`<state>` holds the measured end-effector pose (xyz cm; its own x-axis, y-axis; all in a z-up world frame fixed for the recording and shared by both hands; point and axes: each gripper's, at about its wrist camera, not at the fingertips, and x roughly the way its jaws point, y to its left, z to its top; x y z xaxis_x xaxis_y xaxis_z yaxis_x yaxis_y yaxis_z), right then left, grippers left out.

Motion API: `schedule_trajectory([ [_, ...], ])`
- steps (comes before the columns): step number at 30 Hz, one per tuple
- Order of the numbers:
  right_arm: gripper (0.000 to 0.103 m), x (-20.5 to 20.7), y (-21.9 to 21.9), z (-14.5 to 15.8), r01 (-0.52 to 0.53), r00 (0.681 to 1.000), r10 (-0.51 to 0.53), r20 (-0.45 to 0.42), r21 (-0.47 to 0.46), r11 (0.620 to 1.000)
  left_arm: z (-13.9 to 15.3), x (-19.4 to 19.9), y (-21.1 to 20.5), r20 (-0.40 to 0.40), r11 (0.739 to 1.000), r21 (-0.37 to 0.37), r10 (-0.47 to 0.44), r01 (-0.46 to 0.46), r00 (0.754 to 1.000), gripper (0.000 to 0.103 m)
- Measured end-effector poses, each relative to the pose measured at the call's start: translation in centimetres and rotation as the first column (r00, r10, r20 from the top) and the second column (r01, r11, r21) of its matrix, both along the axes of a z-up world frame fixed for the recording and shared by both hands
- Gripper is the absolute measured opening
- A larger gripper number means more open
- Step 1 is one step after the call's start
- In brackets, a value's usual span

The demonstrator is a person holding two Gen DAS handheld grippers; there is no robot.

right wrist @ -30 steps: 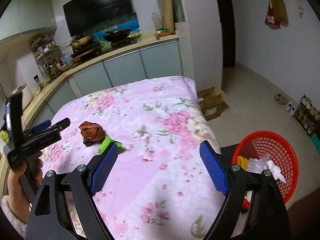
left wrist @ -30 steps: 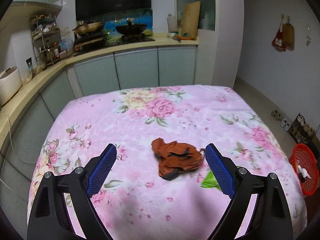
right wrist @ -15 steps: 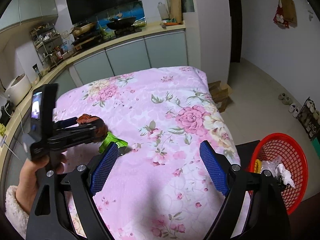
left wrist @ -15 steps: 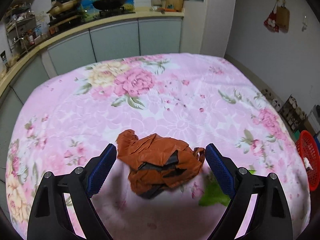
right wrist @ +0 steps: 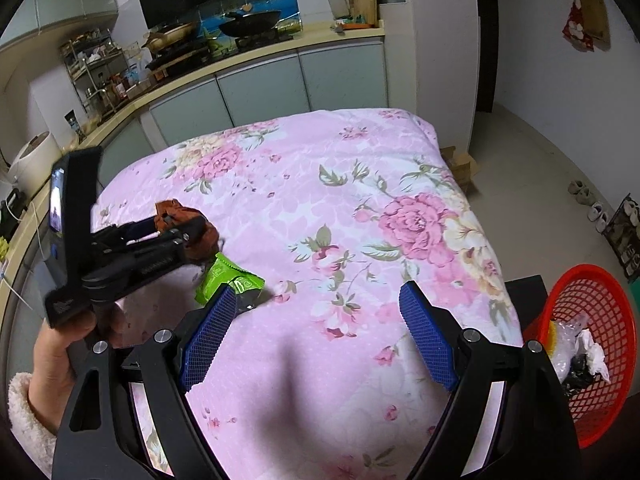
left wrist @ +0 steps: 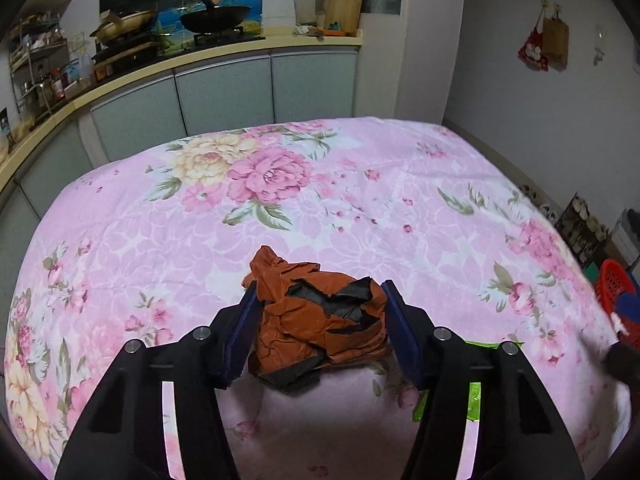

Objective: Collect trash
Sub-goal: 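Grasp the brown cloth with the left tool while the right tool grasps the green packet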

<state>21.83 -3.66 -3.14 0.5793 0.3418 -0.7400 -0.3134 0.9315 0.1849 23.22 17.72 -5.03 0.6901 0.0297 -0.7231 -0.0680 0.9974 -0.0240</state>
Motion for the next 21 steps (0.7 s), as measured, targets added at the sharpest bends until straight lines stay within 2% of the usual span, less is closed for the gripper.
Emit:
schedule_trajectory([
  [11, 0.081, 1.1, 4.8, -1.6, -0.088, 0.996, 0.088, -0.026, 0.01, 0.996, 3.6, -4.4, 3.2, 0.099, 0.995, 0.011, 0.1, -0.102, 0.99, 0.053],
  [21, 0.081, 2.8, 8.8, -4.0, -0.119, 0.99, 0.118, -0.076, -0.007, 0.993, 4.3, -7.4, 5.1, 0.135, 0.987, 0.013, 0.158, -0.161, 0.978, 0.053],
])
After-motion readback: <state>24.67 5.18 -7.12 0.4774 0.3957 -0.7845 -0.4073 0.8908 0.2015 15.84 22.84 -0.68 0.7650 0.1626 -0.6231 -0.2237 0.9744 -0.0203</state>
